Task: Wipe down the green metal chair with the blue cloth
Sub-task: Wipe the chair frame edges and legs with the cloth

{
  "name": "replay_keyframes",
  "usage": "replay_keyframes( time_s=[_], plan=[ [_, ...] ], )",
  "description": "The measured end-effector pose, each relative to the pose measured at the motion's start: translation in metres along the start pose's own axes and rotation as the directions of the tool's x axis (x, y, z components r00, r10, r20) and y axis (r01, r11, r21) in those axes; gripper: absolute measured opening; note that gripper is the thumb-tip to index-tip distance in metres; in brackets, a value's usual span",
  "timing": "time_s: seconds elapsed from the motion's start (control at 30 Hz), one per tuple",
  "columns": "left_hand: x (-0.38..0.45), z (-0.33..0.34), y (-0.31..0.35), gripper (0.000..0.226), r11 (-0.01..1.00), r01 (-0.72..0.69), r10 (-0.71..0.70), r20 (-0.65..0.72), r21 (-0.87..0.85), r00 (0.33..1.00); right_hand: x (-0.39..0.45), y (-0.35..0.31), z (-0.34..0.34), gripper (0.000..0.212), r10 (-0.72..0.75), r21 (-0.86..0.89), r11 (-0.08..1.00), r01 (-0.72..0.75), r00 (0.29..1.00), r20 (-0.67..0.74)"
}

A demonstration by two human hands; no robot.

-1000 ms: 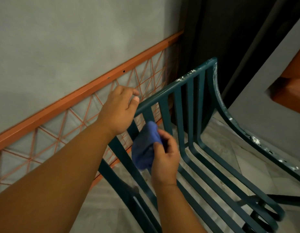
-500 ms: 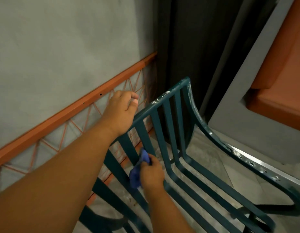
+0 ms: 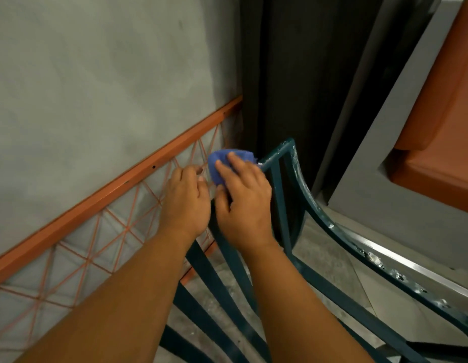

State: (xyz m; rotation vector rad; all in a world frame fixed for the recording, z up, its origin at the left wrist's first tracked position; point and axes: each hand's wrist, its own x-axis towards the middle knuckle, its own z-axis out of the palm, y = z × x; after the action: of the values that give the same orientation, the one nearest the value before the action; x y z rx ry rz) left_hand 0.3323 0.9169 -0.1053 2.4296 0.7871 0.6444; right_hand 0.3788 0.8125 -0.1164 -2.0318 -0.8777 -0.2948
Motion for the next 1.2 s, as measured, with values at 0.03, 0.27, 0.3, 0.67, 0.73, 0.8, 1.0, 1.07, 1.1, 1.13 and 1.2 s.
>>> replay_keyframes(
  time_s=[0.03,0.27,0.3,0.67,0.73,0.8,1.0,1.07,1.1,1.13,1.2],
  plan=[
    [0.0,0.0,0.0,0.031,1.0,0.022,-0.022,0.004,-0.008,1.0,0.003,0.006,0.002,0.035,-0.04,-0.118,0.991,0.057,0.989,0.139],
    [0.0,0.004,0.001,0.035,0.998,0.023,-0.026,0.058,0.054,0.998,0.024,0.019,0.011,0.038,-0.045,-0.259,0.96,0.11,0.968,0.246],
    [0.0,0.004,0.0,0.035,0.998,0.033,-0.036,0.063,0.058,0.997,0.02,0.018,0.012,0.034,-0.073,-0.216,0.969,0.121,0.973,0.219],
    [0.0,0.005,0.003,0.036,0.987,0.047,-0.065,0.118,0.152,0.991,0.023,0.031,0.009,0.026,-0.134,-0.15,0.974,0.17,0.965,0.227],
    [0.0,0.005,0.003,0.035,0.986,0.053,-0.072,0.121,0.158,0.99,0.017,0.045,0.0,0.022,-0.276,-0.041,0.956,0.289,0.941,0.194],
    [-0.001,0.005,0.003,0.036,0.985,0.041,-0.063,0.13,0.165,0.989,0.026,0.059,-0.011,0.024,-0.349,-0.034,0.93,0.367,0.906,0.24],
    [0.0,0.005,0.004,0.037,0.982,0.053,-0.083,0.162,0.179,0.983,0.048,0.047,0.004,0.03,-0.04,-0.276,0.954,0.117,0.962,0.269],
    [0.0,0.005,0.004,0.037,0.982,0.062,-0.091,0.163,0.178,0.982,0.036,0.048,0.005,0.024,-0.154,-0.155,0.968,0.197,0.956,0.25],
    [0.0,0.005,0.004,0.036,0.982,0.063,-0.092,0.162,0.178,0.983,0.03,0.052,0.001,0.023,-0.231,-0.086,0.962,0.26,0.94,0.252],
    [0.0,0.005,0.003,0.036,0.982,0.06,-0.089,0.159,0.179,0.983,0.029,0.057,-0.005,0.024,-0.293,-0.041,0.948,0.314,0.918,0.267],
    [0.0,0.005,0.003,0.036,0.982,0.047,-0.076,0.154,0.185,0.985,0.039,0.069,-0.016,0.027,-0.331,-0.057,0.929,0.367,0.887,0.321]
  ],
)
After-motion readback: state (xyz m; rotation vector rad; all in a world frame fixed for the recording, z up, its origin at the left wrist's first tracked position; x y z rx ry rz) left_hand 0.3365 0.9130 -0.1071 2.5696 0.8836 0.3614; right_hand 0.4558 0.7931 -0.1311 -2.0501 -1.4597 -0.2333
